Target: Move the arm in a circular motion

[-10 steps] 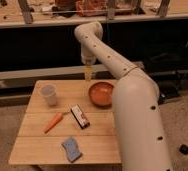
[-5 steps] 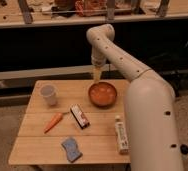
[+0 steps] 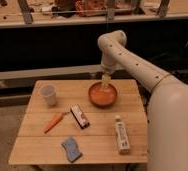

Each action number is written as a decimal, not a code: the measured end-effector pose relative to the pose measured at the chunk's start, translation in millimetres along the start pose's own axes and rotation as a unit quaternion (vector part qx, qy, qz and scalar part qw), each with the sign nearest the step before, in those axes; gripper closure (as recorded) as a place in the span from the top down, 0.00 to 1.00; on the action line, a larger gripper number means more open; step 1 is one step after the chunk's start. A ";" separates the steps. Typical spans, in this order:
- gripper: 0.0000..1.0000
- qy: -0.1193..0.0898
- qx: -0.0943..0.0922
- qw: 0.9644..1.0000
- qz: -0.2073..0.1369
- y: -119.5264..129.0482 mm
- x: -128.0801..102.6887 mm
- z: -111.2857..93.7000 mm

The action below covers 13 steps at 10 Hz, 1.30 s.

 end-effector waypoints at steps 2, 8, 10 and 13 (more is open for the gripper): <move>0.80 0.004 -0.004 0.999 0.050 31.6 65.8 2.8; 0.80 0.017 -0.015 0.989 0.147 141.9 211.6 4.1; 0.80 0.019 -0.013 0.988 0.150 170.9 218.6 2.7; 0.80 0.022 -0.008 0.988 0.150 196.5 187.0 0.7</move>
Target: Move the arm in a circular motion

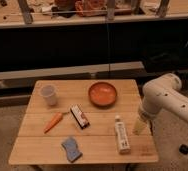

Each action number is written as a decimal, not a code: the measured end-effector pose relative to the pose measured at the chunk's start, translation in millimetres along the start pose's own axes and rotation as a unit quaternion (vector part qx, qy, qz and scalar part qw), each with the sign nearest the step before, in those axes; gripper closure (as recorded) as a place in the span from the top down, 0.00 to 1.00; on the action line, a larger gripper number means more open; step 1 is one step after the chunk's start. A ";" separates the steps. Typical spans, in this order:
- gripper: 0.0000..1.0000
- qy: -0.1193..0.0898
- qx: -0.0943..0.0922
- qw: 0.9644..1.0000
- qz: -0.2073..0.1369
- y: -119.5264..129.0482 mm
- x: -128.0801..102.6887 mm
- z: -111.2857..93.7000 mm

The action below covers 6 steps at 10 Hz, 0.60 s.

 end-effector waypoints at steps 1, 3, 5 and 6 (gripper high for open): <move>0.80 0.000 0.001 1.000 0.001 17.2 -16.6 -1.1; 0.80 -0.001 0.002 1.000 -0.001 50.3 -50.8 -3.8; 0.80 -0.007 -0.002 1.000 -0.007 74.9 -81.1 -5.9; 0.80 -0.017 -0.010 1.000 -0.018 87.9 -107.0 -6.4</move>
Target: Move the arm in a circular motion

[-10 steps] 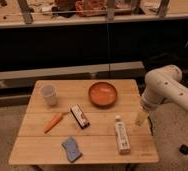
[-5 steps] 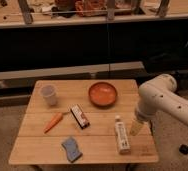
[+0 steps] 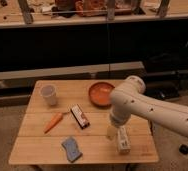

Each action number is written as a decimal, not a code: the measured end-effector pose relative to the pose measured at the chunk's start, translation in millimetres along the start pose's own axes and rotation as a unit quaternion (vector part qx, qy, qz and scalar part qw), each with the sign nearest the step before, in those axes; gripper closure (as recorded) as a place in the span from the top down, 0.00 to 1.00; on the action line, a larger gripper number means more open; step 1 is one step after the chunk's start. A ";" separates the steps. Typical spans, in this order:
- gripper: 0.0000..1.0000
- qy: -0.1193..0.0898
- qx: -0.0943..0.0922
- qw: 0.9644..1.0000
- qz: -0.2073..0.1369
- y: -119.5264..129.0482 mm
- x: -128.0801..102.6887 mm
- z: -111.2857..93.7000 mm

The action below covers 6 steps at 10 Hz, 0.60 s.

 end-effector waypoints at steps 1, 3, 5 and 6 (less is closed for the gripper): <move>0.80 -0.009 -0.003 1.000 -0.005 1.6 -11.5 0.3; 0.80 -0.044 -0.010 0.999 -0.026 -12.9 -43.5 1.1; 0.80 -0.066 -0.006 0.997 -0.045 -51.0 -63.4 -1.2; 0.80 -0.078 -0.005 0.995 -0.063 -82.2 -79.4 -4.4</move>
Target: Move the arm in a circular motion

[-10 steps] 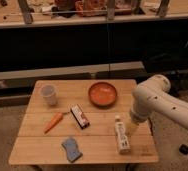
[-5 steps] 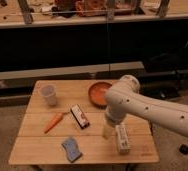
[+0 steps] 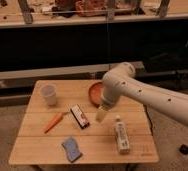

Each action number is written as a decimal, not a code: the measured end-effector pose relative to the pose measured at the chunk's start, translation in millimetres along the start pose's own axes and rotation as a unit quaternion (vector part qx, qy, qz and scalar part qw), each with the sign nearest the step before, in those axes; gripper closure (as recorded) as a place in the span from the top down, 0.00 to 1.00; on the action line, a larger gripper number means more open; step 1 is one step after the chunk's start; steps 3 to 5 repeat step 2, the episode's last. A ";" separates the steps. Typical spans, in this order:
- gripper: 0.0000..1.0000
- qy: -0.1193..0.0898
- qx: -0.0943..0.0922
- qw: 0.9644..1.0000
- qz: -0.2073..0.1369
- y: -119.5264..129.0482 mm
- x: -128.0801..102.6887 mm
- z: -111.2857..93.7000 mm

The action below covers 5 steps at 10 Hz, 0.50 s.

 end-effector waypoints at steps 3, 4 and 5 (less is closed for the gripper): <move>0.80 -0.017 -0.004 0.999 -0.050 -48.4 -31.0 1.1; 0.80 -0.017 -0.004 0.999 -0.050 -48.4 -31.0 1.1; 0.80 -0.017 -0.004 0.999 -0.050 -48.4 -31.0 1.1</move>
